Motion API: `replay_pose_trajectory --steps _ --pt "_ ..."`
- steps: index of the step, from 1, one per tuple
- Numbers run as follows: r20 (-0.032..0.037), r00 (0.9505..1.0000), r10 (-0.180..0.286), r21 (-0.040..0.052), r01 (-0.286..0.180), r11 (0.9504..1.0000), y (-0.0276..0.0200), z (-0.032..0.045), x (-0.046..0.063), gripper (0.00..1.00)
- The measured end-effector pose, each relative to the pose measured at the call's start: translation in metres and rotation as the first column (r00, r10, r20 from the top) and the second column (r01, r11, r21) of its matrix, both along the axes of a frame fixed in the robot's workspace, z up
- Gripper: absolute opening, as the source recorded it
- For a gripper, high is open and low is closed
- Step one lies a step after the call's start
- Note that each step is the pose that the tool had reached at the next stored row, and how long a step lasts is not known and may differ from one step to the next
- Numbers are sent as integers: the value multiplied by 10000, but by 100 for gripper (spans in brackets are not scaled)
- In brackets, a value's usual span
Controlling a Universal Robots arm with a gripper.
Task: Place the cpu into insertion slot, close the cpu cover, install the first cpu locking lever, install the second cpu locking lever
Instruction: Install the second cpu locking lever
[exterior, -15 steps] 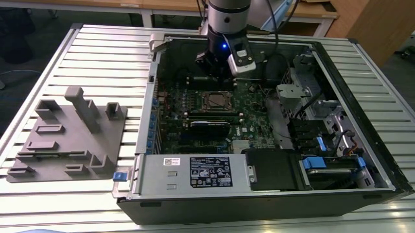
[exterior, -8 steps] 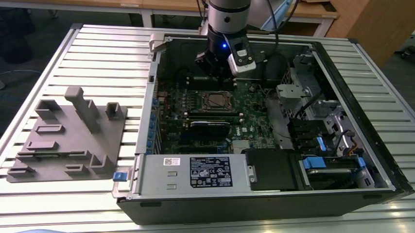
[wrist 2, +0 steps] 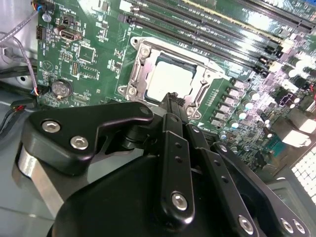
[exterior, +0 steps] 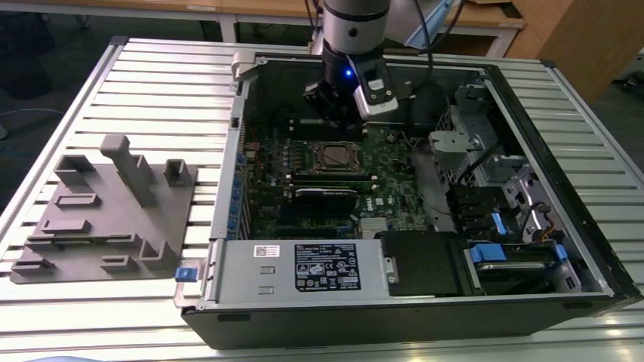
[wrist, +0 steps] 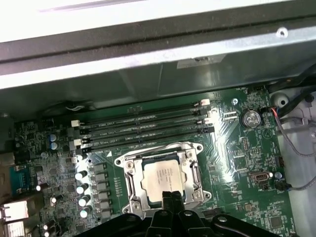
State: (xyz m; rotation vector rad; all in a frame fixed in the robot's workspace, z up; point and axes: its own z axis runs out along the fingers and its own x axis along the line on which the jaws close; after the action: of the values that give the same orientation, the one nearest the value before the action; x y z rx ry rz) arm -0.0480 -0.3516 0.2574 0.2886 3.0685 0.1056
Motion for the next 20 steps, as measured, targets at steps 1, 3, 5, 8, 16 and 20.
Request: replay_pose_trajectory --steps 1,3,5,8,16,20 --pt "1 10000 0 1 0 10000 -9 0 0 11" --pt "0 10000 -1 1 1 10000 -31 0 0 11" --pt "0 10000 0 0 0 10000 -51 0 0 11" --pt "0 10000 0 0 0 10000 -82 0 0 11" --pt "0 10000 -1 -1 1 10000 -118 1 0 11" --pt "0 10000 0 0 0 10000 -118 20 0 11"
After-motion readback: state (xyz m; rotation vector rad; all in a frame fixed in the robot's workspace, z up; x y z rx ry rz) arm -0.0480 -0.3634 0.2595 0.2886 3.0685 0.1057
